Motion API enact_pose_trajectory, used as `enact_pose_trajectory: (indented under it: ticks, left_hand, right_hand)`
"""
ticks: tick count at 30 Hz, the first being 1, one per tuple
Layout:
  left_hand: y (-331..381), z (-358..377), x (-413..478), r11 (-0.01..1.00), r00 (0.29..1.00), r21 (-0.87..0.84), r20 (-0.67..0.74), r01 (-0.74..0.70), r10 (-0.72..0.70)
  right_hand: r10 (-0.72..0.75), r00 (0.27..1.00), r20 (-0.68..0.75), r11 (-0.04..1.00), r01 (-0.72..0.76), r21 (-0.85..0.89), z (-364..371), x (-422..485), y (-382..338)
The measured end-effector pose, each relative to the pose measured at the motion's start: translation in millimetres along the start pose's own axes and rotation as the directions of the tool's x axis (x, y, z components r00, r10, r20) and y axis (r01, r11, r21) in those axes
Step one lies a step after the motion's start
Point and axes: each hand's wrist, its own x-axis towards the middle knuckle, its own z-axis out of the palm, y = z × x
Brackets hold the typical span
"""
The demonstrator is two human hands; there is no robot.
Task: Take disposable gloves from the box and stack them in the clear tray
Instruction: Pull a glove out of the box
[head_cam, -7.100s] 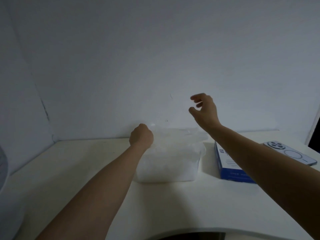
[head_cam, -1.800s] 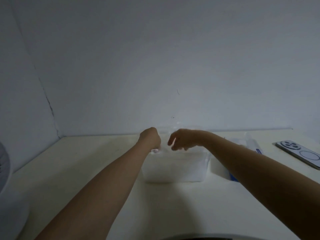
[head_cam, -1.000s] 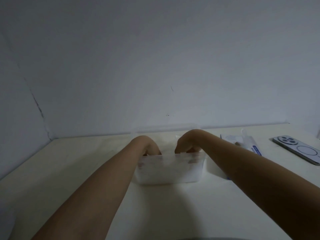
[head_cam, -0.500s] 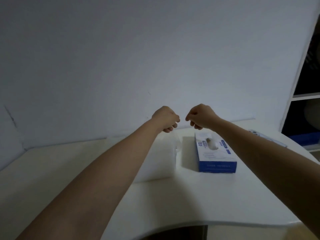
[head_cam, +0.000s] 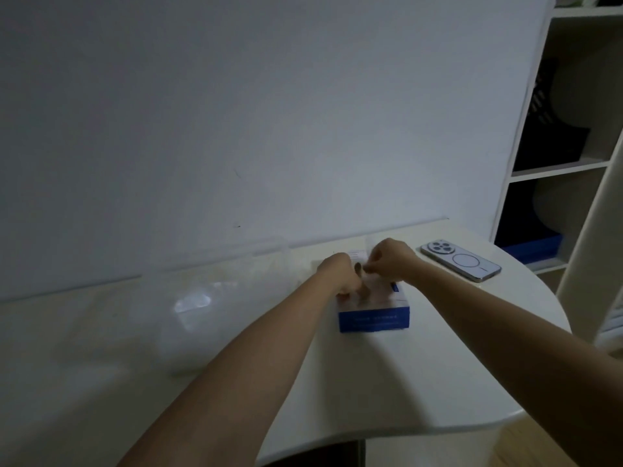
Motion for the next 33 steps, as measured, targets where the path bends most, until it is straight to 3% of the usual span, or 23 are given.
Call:
enact_pose_trajectory:
  ticks: [3,5,7,11,15,19,21,22,24,27,30,33]
  left_hand:
    - [-1,2,3,1.000,0.999,-0.027,0.033,0.012,-0.011]
    - [-1,2,4,0.998,0.999,-0.067,0.041,0.010,-0.008]
    - [-2,2,6,0.990,0.999,-0.139,0.039,0.009,-0.003]
    - [-5,-5,5,0.933,0.997,-0.358,0.076,0.041,-0.015]
    - [-4,-14,-5,0.832,0.993,-0.546,0.117,0.095,-0.036]
    - [1,-25,-19,0.587,0.986,-0.795,0.166,0.155,-0.036]
    - [3,-32,-26,0.455,0.992,-0.882,0.125,0.122,-0.022]
    - [4,-37,-28,0.387,0.996,-0.918,0.088,0.090,-0.023]
    - [2,-48,-34,0.286,0.999,-0.958,0.006,0.019,-0.044]
    - [-11,-68,-43,0.375,0.984,-0.923,-0.137,-0.087,-0.109]
    - [-36,-86,-49,0.428,0.930,-0.884,-0.299,-0.186,-0.212]
    - [-63,-100,-61,0.373,0.927,-0.914,-0.268,-0.158,-0.264]
  right_hand:
    - [-0.075,0.982,-0.173,0.940,0.127,0.318,-8,0,-2]
    - [-0.079,0.973,-0.216,0.768,0.198,0.609,-16,-2,-7]
    - [-0.069,0.978,-0.199,0.607,0.199,0.769,-21,-4,-12]
    - [0.058,0.976,-0.211,0.534,0.148,0.832,-25,-5,-16]
    - [0.172,0.979,-0.112,0.395,0.036,0.918,-29,-8,-17]
    - [0.213,0.976,-0.052,0.272,-0.008,0.962,-33,-16,-21]
    - [0.215,0.975,-0.049,0.198,0.006,0.980,-33,-20,-25]
    - [0.228,0.972,-0.054,0.191,0.010,0.982,-34,-21,-28]
    - [0.276,0.956,-0.101,0.274,0.023,0.962,-36,-25,-35]
    - [0.245,0.956,-0.161,0.432,0.040,0.901,-33,-28,-48]
    - [0.169,0.984,-0.050,0.259,0.004,0.966,-25,-30,-64]
    - [0.085,0.996,-0.037,0.190,0.020,0.982,-17,-32,-86]
